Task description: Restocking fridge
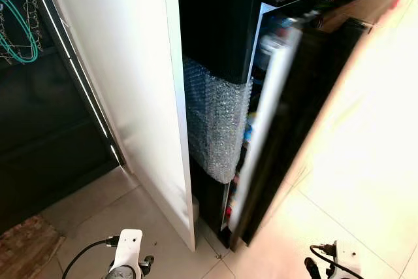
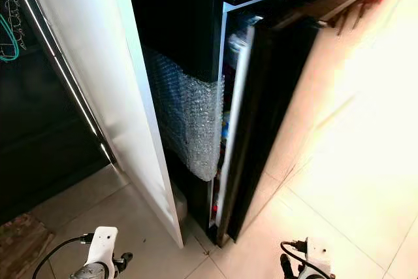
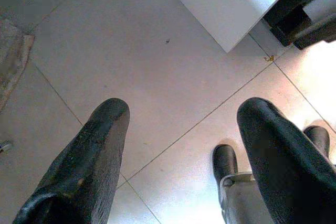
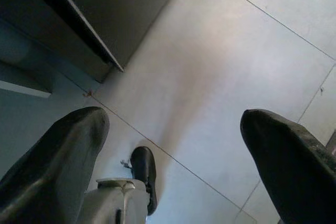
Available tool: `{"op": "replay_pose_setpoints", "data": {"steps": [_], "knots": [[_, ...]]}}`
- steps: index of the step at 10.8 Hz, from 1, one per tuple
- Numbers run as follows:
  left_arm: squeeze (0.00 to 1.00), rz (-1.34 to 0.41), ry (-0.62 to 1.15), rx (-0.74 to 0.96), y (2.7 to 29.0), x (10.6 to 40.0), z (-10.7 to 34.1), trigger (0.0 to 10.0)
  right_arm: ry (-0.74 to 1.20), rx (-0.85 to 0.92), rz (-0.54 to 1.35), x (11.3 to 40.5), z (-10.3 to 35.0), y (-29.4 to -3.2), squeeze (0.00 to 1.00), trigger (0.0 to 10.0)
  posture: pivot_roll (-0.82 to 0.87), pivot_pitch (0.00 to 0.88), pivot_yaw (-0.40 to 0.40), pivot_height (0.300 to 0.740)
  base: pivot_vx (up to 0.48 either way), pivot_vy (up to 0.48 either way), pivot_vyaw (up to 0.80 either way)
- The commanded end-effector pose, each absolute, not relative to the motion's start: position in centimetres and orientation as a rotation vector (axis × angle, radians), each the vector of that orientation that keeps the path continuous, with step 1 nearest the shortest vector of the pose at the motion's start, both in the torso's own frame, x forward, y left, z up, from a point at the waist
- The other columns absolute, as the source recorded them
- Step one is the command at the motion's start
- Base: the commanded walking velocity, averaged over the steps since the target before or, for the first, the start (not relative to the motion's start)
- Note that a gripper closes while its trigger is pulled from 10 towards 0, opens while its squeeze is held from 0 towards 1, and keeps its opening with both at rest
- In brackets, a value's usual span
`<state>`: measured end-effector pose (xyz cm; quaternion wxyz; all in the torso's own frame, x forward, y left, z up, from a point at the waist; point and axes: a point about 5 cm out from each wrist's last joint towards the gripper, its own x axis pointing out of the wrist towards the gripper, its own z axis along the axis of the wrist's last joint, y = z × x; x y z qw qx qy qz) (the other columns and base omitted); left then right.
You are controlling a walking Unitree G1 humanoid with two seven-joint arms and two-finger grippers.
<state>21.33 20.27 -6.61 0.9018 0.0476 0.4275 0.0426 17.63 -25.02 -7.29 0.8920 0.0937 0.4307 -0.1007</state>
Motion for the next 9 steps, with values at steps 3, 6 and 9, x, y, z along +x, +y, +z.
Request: {"op": "replay_pose_setpoints", "data": {"steps": [3,6,9], "knots": [[0.0,0.093,0.9,0.091,20.08,21.22,-6.74,10.0,0.939,0.197,-0.251,16.62,-7.63,-25.67,0.0,10.0,0.08,0.0,-0.003,0.74,0.0,0.0,0.0],[0.0,0.092,0.902,0.093,20.07,21.18,-6.77,10.0,0.946,0.201,-0.255,16.43,-7.72,-25.68,0.0,10.0,0.08,0.0,-0.002,0.74,0.0,0.0,0.0],[0.0,0.088,0.904,0.096,20.11,21.13,-6.8,10.0,0.952,0.184,-0.263,16.35,-7.72,-25.81,0.0,10.0,0.07,0.0,0.0,0.74,0.0,0.0,0.0]]}}
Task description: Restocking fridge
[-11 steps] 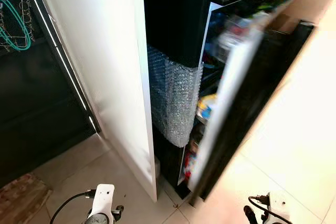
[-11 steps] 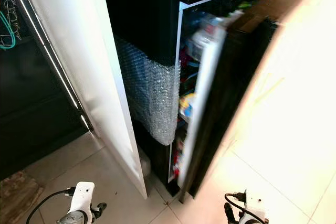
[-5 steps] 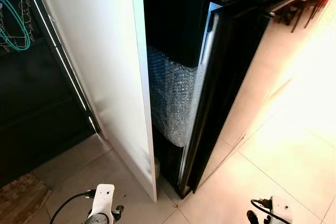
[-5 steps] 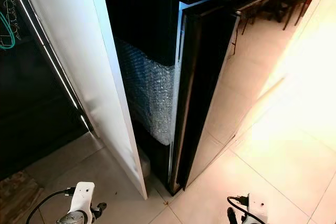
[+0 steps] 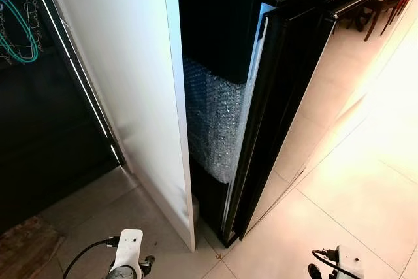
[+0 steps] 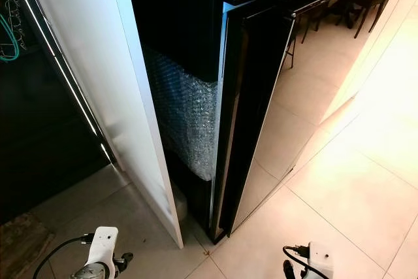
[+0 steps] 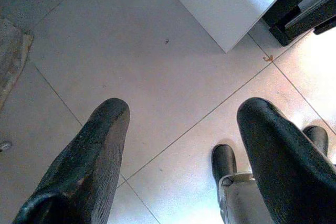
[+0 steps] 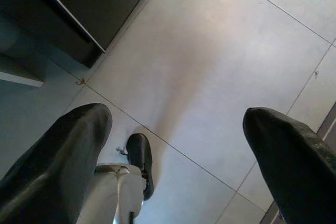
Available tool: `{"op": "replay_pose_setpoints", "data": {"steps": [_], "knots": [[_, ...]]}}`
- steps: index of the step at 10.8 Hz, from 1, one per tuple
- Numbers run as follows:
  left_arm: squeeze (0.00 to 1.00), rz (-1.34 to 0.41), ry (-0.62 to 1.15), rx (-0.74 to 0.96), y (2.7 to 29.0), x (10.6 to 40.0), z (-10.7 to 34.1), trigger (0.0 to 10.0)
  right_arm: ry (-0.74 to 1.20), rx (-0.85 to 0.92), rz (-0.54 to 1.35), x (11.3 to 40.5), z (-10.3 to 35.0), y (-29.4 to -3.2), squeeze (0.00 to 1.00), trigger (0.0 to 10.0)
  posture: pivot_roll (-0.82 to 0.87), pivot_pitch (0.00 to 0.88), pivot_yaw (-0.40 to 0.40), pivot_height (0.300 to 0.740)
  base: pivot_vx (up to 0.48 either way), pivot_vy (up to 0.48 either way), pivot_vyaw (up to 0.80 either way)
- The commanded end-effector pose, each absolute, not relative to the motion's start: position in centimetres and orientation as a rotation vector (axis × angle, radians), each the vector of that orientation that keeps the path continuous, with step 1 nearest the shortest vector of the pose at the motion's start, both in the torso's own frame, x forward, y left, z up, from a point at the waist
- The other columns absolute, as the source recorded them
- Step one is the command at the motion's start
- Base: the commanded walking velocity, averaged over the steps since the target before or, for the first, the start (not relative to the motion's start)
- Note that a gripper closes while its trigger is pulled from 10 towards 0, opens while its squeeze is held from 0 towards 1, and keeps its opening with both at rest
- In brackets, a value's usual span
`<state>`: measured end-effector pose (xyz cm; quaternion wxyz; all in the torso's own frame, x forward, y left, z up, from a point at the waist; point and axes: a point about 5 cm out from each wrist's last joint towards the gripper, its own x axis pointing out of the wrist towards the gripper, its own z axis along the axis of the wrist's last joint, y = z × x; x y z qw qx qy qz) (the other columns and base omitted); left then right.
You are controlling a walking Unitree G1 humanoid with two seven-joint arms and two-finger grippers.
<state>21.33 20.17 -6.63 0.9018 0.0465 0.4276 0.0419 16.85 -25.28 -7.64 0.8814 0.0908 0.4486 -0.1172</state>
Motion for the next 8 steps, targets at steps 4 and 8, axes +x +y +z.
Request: {"op": "replay_pose_setpoints", "data": {"steps": [4,8], "knots": [[0.0,0.08,0.912,0.107,20.28,20.97,-6.86,10.0,0.961,0.169,-0.268,16.12,-7.78,-25.97,0.0,10.0,0.07,0.0,0.015,0.74,0.0,0.0,0.0],[0.0,0.089,0.913,0.107,20.33,20.83,-6.93,10.0,0.968,0.148,-0.289,15.84,-7.83,-26.23,0.0,10.0,0.08,0.0,0.015,0.74,0.0,0.0,0.57]]}}
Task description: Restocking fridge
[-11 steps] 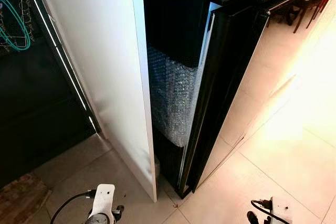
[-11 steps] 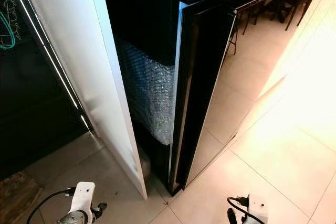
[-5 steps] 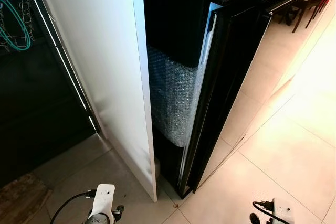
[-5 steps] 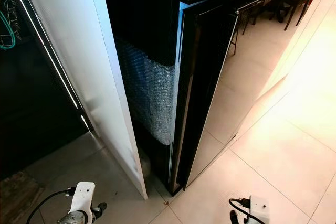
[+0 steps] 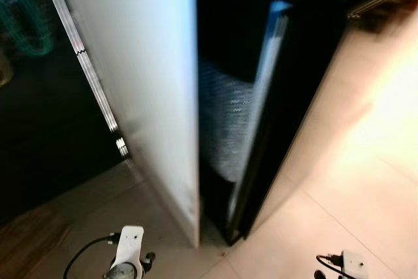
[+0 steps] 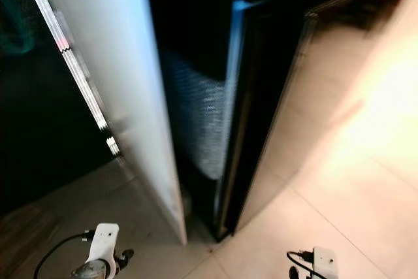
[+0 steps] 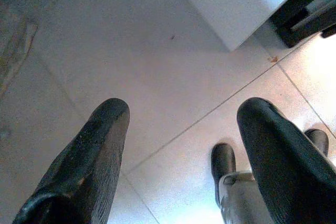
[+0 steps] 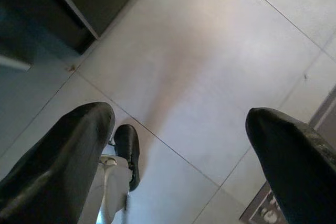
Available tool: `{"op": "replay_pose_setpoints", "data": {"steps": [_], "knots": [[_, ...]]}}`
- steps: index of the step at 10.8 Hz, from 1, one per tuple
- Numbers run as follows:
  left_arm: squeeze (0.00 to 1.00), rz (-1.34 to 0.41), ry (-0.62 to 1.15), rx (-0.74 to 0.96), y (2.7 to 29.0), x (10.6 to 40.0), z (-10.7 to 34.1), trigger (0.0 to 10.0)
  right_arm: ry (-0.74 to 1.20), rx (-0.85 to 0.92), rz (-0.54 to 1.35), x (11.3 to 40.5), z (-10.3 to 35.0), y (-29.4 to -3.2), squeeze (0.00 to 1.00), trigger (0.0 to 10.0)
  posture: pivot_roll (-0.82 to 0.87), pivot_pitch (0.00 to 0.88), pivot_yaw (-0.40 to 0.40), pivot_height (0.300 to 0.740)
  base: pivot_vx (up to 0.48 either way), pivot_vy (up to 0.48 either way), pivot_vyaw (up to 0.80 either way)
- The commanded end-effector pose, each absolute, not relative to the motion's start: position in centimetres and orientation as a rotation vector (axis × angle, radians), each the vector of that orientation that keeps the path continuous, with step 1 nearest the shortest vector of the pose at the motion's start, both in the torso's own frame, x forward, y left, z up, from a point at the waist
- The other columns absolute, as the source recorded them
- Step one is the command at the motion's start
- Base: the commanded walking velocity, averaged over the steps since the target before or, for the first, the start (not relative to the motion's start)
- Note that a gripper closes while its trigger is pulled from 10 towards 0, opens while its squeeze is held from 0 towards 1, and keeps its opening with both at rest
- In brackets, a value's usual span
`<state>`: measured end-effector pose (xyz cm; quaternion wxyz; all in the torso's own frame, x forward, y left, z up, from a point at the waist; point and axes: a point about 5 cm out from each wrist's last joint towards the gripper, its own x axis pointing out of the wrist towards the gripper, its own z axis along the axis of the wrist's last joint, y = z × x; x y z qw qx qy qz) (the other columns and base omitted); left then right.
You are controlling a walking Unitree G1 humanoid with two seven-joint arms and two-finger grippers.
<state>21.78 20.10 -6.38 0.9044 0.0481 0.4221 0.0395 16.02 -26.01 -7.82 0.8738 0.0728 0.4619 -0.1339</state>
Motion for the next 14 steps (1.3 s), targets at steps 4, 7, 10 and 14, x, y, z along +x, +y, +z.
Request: {"op": "replay_pose_setpoints", "data": {"steps": [4,7,10,14], "knots": [[0.0,0.087,0.925,0.11,20.34,20.63,-7.05,10.0,0.97,0.149,-0.297,15.73,-7.87,-26.27,0.0,10.0,0.07,0.0,0.019,0.74,0.0,0.0,0.8],[0.0,0.077,0.927,0.113,20.37,20.56,-7.09,10.0,0.973,0.145,-0.296,15.67,-7.91,-26.23,0.0,10.0,0.06,0.0,0.021,0.74,0.0,0.0,0.8],[0.0,0.069,0.923,0.117,20.36,20.56,-7.07,10.0,0.978,0.143,-0.293,15.58,-7.96,-26.18,0.0,10.0,0.06,0.0,0.024,0.74,0.0,0.0,0.8],[0.0,0.088,0.915,0.106,20.34,20.81,-6.94,10.0,0.984,0.133,-0.281,15.77,-7.87,-26.25,0.0,10.0,0.08,0.0,0.011,0.74,0.0,0.0,0.8]]}}
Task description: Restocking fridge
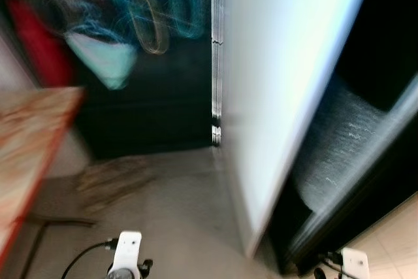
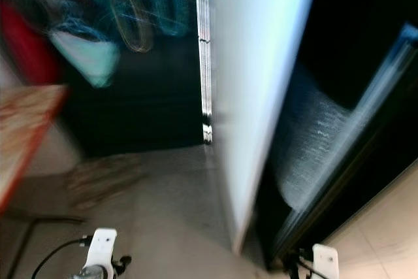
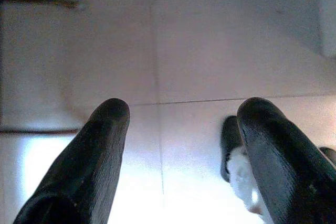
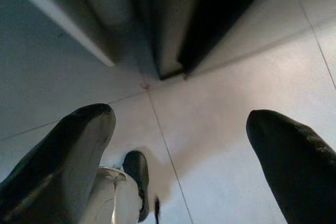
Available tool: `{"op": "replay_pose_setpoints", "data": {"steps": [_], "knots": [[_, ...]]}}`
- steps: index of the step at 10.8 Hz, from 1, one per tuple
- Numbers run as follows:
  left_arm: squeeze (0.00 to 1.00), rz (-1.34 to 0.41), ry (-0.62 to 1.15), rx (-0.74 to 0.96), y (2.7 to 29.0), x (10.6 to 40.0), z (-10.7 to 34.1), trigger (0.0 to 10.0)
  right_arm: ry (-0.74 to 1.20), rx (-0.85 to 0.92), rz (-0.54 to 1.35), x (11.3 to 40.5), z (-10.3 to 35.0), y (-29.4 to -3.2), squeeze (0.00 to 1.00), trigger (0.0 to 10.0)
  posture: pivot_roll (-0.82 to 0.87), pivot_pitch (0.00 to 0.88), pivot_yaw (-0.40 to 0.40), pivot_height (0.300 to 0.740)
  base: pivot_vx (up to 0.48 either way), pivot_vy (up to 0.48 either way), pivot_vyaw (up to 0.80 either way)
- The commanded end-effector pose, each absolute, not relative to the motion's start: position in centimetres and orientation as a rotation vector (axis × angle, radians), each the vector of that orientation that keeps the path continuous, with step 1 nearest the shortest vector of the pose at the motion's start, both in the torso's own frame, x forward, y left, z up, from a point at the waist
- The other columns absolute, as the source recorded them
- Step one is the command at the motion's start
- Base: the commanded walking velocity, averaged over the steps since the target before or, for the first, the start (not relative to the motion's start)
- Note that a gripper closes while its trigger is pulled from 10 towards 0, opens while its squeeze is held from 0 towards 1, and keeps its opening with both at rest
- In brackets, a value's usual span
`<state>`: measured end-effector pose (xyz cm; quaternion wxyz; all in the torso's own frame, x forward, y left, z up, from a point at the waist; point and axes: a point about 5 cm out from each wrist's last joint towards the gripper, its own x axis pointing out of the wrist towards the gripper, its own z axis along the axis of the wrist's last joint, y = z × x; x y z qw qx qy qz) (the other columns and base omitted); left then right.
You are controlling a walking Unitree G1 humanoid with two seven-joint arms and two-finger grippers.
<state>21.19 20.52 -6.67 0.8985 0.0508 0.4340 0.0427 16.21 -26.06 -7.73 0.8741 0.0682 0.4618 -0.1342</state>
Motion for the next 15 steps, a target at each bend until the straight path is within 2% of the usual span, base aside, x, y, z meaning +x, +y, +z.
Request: {"op": "replay_pose_setpoints", "data": {"steps": [1,15], "knots": [[0.0,0.092,0.915,0.103,20.34,20.84,-6.93,10.0,0.987,0.127,-0.273,15.81,-7.85,-26.25,0.0,10.0,0.08,0.0,0.008,0.74,0.0,0.0,0.8],[0.0,0.109,0.894,0.09,20.4,21.2,-6.69,10.0,1.0,0.1,-0.227,16.13,-7.73,-26.19,0.0,10.0,0.1,0.0,0.006,0.74,0.0,0.0,0.8]]}}
